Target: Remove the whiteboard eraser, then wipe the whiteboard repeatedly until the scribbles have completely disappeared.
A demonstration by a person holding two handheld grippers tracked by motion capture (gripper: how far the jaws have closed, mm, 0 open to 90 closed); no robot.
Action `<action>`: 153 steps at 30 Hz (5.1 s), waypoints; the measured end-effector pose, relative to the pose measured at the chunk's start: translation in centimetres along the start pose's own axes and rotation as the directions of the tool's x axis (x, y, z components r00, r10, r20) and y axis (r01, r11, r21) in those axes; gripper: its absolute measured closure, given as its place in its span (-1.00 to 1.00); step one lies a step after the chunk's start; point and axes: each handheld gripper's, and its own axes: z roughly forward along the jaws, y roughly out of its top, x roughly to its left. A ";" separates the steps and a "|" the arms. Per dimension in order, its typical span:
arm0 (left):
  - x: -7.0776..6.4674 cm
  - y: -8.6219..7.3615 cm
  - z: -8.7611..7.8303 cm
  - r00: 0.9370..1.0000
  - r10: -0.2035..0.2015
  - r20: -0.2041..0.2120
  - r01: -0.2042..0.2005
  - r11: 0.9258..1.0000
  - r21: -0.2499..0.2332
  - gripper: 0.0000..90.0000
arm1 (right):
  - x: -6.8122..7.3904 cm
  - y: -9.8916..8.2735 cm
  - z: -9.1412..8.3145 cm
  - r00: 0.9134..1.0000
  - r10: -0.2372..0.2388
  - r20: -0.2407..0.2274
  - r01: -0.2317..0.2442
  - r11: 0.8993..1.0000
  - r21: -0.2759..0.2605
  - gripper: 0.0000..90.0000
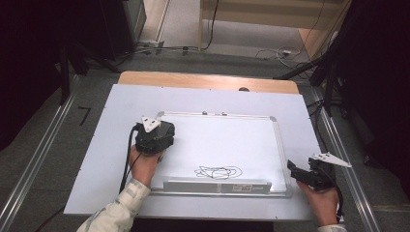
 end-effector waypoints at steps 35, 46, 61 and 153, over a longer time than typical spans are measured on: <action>-5.6 -1.0 1.9 0.983 0.121 0.140 -0.135 0.986 0.096 -0.10 | 0.0 0.0 0.0 1.000 0.001 -0.002 -0.001 1.000 -0.002 -0.61; -6.9 0.4 2.9 0.979 0.143 0.142 -0.154 0.986 0.067 -0.10 | 0.1 0.1 0.0 1.000 -0.002 -0.002 0.002 1.000 -0.003 -0.61; -8.4 -0.2 4.1 0.976 0.153 0.154 -0.170 0.981 0.099 -0.10 | -0.1 0.0 0.0 1.000 0.000 -0.004 0.000 1.000 -0.005 -0.61; -16.1 -1.9 5.4 0.882 0.323 0.343 -0.390 0.909 0.149 -0.10 | 0.2 0.2 0.0 1.000 -0.006 -0.004 0.006 1.000 -0.007 -0.61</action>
